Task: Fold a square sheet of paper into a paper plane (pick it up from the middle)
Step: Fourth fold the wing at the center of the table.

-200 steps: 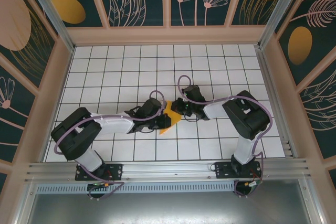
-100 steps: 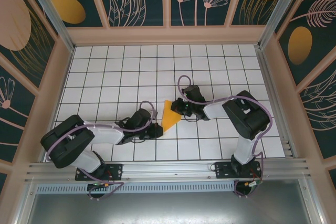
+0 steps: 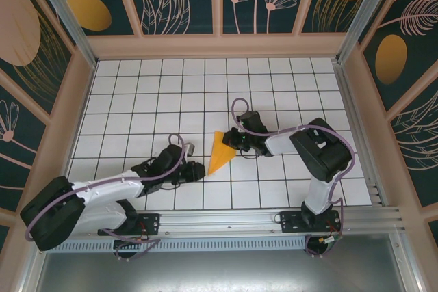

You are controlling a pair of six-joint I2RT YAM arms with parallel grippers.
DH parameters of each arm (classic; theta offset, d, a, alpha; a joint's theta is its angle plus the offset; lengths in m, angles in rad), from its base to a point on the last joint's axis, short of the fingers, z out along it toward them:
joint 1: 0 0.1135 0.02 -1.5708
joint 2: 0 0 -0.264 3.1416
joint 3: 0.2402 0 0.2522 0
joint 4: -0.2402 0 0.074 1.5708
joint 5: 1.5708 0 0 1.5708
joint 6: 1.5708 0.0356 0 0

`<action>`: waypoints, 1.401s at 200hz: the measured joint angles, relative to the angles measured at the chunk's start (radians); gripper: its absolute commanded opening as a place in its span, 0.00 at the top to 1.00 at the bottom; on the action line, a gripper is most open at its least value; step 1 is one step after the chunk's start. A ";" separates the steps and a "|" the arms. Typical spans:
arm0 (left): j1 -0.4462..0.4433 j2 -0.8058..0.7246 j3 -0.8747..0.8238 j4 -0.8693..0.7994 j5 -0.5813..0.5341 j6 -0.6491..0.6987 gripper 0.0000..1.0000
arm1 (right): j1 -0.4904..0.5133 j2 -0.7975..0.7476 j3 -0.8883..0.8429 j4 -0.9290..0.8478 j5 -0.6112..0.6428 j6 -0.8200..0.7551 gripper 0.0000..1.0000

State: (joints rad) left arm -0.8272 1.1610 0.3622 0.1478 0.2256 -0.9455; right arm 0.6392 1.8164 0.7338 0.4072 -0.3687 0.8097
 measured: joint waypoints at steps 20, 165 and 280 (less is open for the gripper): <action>0.016 0.048 0.076 -0.013 -0.050 0.029 0.75 | 0.006 0.001 0.013 -0.019 0.001 -0.016 0.93; 0.019 0.495 0.341 -0.047 -0.096 0.169 0.85 | 0.022 -0.002 0.051 -0.109 0.002 -0.053 0.91; 0.024 0.479 0.253 0.103 -0.069 0.114 0.86 | 0.022 -0.276 0.008 -0.227 0.110 -0.048 0.84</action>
State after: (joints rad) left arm -0.8028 1.6402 0.6151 0.2508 0.1566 -0.8318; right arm 0.6613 1.5406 0.7418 0.1802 -0.2588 0.7620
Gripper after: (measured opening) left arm 0.139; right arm 0.191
